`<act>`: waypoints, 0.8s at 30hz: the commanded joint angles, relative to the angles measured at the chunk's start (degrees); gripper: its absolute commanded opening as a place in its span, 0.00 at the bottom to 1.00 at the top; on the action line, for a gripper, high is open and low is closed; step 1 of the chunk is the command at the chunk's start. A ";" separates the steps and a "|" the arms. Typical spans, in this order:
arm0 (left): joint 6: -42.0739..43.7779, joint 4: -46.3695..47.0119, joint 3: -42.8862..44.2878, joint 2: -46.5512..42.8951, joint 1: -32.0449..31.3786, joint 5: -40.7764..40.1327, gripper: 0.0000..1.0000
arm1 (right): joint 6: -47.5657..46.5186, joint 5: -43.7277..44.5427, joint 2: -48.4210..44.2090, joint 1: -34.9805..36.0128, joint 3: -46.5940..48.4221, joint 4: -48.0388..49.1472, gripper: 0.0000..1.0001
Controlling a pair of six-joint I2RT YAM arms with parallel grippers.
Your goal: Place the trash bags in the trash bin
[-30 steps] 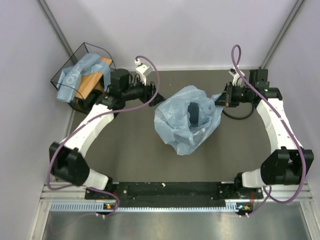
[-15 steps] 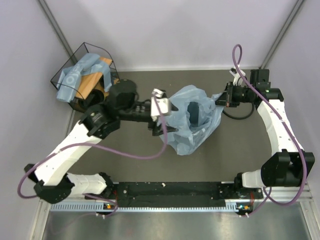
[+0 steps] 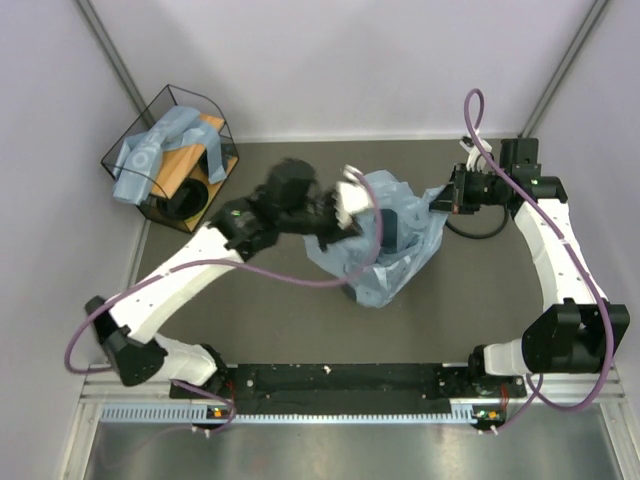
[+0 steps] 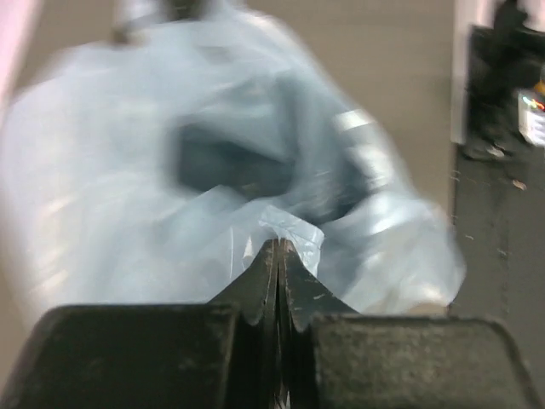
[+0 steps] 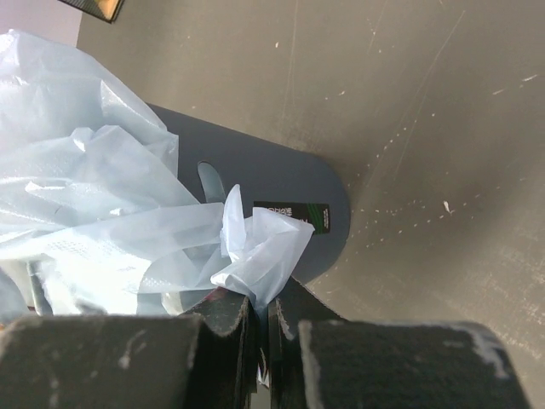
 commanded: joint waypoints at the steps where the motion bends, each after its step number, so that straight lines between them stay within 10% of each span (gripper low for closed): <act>1: -20.43 23.87 -9.89 -13.42 11.67 4.02 0.00 | -1.04 1.15 -1.22 1.72 1.14 1.75 0.01; 9: -31.54 27.87 -23.96 -18.02 20.83 -7.41 0.00 | -0.95 3.60 0.54 3.48 1.32 1.83 0.00; 24: -38.92 32.33 -37.59 -5.89 22.32 -1.71 0.00 | -2.27 6.51 5.54 5.06 -4.30 4.73 0.00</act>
